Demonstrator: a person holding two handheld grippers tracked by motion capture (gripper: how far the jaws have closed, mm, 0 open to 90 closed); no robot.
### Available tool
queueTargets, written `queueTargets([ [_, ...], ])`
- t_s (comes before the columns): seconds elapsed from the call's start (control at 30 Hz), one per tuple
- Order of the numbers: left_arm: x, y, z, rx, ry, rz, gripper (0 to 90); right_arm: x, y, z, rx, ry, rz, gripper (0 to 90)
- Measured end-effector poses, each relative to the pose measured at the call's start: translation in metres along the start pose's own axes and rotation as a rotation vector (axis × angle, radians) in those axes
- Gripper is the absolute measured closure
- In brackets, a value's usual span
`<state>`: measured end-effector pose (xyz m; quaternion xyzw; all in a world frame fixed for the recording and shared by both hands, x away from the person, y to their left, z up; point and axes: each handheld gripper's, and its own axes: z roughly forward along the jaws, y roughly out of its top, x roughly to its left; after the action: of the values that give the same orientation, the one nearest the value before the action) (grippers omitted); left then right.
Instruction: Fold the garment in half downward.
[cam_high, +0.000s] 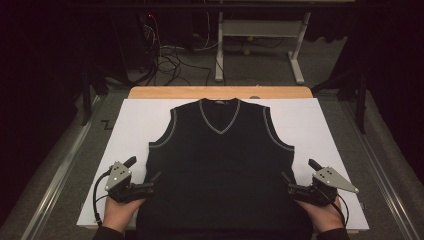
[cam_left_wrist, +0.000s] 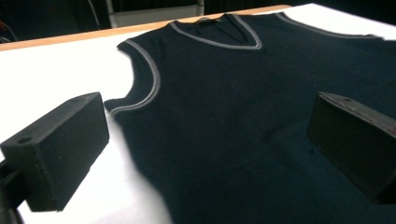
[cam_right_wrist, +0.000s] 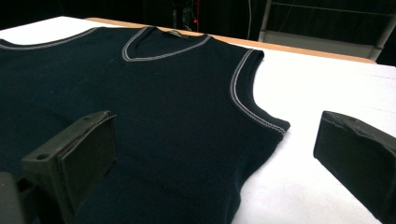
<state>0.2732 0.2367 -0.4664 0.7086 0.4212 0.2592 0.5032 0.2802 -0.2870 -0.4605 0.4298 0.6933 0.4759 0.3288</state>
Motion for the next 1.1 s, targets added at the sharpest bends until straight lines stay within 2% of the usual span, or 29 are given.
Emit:
queueTargets([
  [0.07, -0.002, 0.001, 0.0, -0.014, 0.0, 0.018, 0.0, 0.0, -0.001, 0.0, 0.002, -0.002, -0.002, 0.0],
  [0.1, -0.002, 0.001, 0.002, 0.015, -0.018, -0.005, 0.0, -0.001, -0.001, 0.0, -0.006, -0.002, -0.001, 0.1],
  [0.13, -0.002, 0.001, 0.002, 0.015, -0.018, -0.005, 0.0, -0.001, -0.001, 0.0, -0.006, -0.002, -0.001, 0.1],
  [0.17, 0.0, 0.001, 0.002, 0.02, -0.041, -0.028, 0.0, -0.001, -0.001, -0.001, -0.007, -0.001, 0.003, 0.1],
  [0.3, 0.0, 0.002, 0.001, -0.012, -0.042, -0.034, 0.0, -0.001, -0.001, -0.003, -0.014, -0.003, 0.006, 0.1],
  [0.43, 0.001, 0.005, 0.003, 0.012, -0.061, -0.045, 0.0, -0.002, -0.003, -0.003, -0.011, -0.003, 0.001, 0.1],
  [0.67, -0.001, 0.005, 0.002, -0.004, -0.056, -0.029, 0.0, -0.001, -0.001, -0.007, -0.04, 0.0, -0.008, 0.1],
  [0.77, 0.0, 0.005, 0.001, -0.01, -0.068, -0.067, 0.0, 0.001, -0.001, -0.009, -0.042, 0.004, -0.015, 0.1],
  [0.93, 0.004, 0.004, -0.002, -0.018, -0.057, -0.07, 0.0, 0.002, 0.001, -0.007, -0.053, 0.005, -0.014, 0.1],
  [1.1, 0.011, 0.003, -0.001, -0.008, -0.037, -0.104, 0.0, -0.001, 0.001, -0.003, -0.055, 0.007, -0.015, 0.1],
])
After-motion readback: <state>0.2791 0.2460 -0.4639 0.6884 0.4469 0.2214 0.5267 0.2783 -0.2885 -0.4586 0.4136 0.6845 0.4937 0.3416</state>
